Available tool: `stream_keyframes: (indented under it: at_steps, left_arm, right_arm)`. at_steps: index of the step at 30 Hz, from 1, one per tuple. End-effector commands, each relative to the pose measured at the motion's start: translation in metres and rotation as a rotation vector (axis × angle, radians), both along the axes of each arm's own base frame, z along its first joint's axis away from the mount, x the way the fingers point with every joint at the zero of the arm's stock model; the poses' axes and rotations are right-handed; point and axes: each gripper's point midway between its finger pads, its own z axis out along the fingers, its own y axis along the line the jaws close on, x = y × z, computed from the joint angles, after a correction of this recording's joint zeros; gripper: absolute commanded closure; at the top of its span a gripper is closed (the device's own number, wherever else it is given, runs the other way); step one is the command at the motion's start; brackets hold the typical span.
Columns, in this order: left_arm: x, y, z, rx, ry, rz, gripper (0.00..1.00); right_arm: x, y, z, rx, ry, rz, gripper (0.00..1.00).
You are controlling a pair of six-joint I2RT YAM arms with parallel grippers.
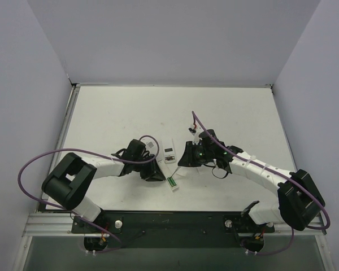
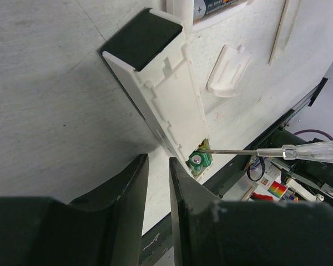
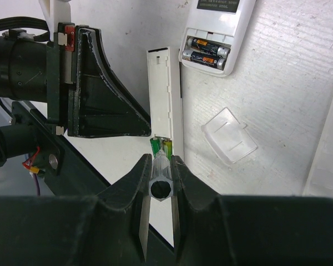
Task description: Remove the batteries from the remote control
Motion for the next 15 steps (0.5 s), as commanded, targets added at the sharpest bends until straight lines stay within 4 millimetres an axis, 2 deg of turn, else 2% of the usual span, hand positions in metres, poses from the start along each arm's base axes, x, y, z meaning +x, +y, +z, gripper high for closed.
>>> stream_keyframes:
  at_steps: [1, 9, 15]
  left_arm:
    - [0.0134, -0.0109, 0.0114, -0.032, -0.054, -0.004, 0.69]
    - [0.0127, -0.0131, 0.0052, -0.025, -0.044, -0.007, 0.7]
    - [0.0069, -0.0203, 0.0099, -0.039, -0.049, -0.022, 0.7]
  right_arm:
    - [-0.0032, -0.0031, 0.01, -0.024, -0.026, 0.03, 1.0]
    - [-0.007, -0.0048, 0.0149, -0.014, -0.047, 0.052, 1.0]
    - [-0.0076, -0.0045, 0.0157, -0.011, -0.045, 0.058, 1.0]
